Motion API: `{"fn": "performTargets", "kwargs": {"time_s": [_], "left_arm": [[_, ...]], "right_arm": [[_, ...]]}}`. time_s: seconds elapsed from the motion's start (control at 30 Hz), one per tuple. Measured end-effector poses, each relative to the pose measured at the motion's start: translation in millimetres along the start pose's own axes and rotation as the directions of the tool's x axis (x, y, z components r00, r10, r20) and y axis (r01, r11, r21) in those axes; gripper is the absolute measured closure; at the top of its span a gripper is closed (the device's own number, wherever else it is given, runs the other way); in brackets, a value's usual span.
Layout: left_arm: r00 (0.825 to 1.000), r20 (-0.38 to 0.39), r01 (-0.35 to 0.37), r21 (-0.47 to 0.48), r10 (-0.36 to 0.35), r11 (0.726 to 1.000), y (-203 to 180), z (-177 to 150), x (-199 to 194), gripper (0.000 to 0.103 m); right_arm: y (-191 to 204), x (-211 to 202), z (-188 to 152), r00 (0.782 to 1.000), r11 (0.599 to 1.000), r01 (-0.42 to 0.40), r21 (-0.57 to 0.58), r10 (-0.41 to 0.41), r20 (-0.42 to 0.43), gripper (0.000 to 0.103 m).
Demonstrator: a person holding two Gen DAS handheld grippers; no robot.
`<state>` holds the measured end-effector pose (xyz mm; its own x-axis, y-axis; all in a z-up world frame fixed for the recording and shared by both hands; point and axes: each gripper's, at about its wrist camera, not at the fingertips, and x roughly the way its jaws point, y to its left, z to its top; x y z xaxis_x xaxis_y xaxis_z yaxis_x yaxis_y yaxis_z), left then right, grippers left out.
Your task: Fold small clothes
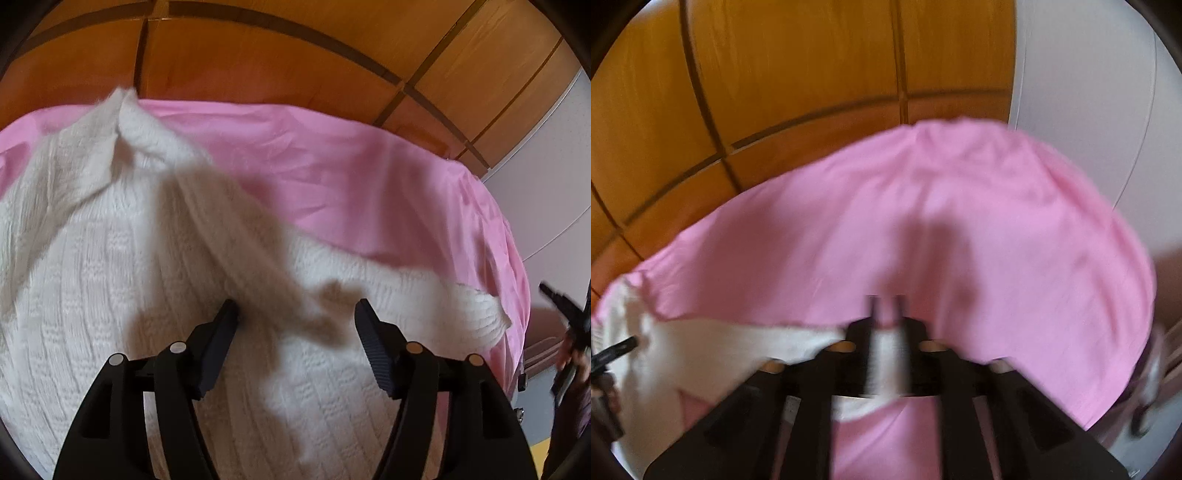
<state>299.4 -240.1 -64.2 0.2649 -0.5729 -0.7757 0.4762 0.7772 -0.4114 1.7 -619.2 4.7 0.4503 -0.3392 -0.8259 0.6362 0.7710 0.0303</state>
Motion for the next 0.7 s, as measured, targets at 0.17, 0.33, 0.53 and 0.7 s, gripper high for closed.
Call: {"fn": "performTargets", "kwargs": {"time_s": [0.17,0.33,0.53,0.7], "left_arm": [[1.000,0.013,0.016,0.004,-0.016,1.000,-1.5,0.2,0.5,0.038],[0.998,0.026,0.054,-0.029,-0.053,0.998,2.5,-5.8,-5.2,0.037],[0.994,0.024,0.111,-0.089,-0.109,0.990,11.6,-5.5,-3.1,0.033],[0.990,0.027,0.138,-0.098,-0.136,0.986,11.2,5.7,0.6,0.042]], "right_arm": [[-5.6,28.0,-65.8,0.971,0.959,-0.168,0.227,0.200,-0.128,0.037],[8.4,62.8,-107.8,0.928,0.903,-0.227,0.365,0.314,-0.199,0.046],[6.5,78.8,-107.4,0.950,0.875,-0.200,0.442,0.283,-0.132,0.095],[4.3,56.0,-95.2,0.936,0.844,-0.298,0.446,0.350,-0.037,0.097]]}}
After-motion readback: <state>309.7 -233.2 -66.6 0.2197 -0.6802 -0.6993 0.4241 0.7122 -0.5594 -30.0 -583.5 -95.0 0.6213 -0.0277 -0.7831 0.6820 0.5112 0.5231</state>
